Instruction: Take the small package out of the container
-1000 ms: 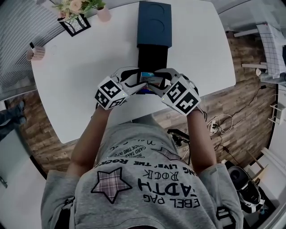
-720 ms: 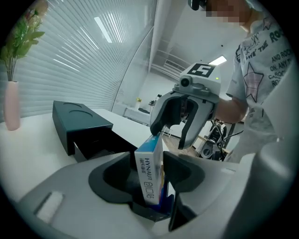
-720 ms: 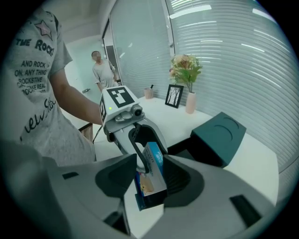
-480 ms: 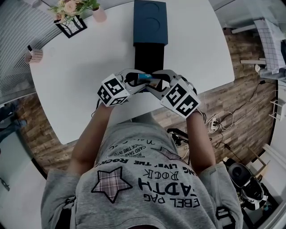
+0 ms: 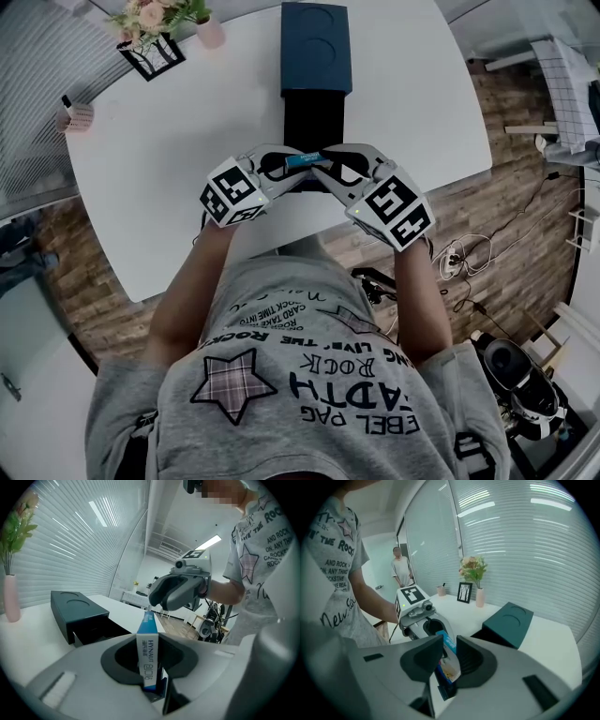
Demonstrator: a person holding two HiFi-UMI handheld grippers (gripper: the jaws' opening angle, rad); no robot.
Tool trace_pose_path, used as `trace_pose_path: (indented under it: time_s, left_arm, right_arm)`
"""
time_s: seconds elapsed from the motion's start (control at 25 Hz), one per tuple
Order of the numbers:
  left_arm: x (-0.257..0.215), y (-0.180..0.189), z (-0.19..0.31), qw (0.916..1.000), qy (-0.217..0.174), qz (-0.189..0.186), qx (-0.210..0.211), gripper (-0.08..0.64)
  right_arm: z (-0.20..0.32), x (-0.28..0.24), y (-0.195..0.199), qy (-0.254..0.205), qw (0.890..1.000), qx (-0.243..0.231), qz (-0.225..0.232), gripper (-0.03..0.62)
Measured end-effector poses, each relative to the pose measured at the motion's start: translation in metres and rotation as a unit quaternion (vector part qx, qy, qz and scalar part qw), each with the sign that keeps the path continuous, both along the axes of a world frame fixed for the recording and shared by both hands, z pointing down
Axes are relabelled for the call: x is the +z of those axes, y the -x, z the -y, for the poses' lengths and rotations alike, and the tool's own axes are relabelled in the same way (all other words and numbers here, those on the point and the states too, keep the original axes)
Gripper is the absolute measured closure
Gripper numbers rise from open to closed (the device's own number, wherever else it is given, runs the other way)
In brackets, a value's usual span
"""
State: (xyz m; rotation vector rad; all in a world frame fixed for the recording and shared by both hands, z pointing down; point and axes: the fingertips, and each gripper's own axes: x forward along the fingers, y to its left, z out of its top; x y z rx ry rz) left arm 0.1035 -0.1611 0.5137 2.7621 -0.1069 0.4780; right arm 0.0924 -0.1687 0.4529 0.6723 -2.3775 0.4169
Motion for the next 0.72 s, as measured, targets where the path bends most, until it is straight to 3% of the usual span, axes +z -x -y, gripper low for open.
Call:
trace_pose_path:
  time_s: [0.32,0.72]
  left_arm:
    - [-0.034,0.009,0.006,0.9989,-0.029,-0.021,-0.03,0.471]
    - [-0.1,0.043,0.028,0.9889,-0.089,-0.047,-0.109,0.472]
  right_arm:
    - [0.015,-0.041,-0.021,-0.053,0.995,0.074,0.046,0.558]
    - [0.016,-0.096,-0.059,-0.127,0.973,0.162,0.102,0.571]
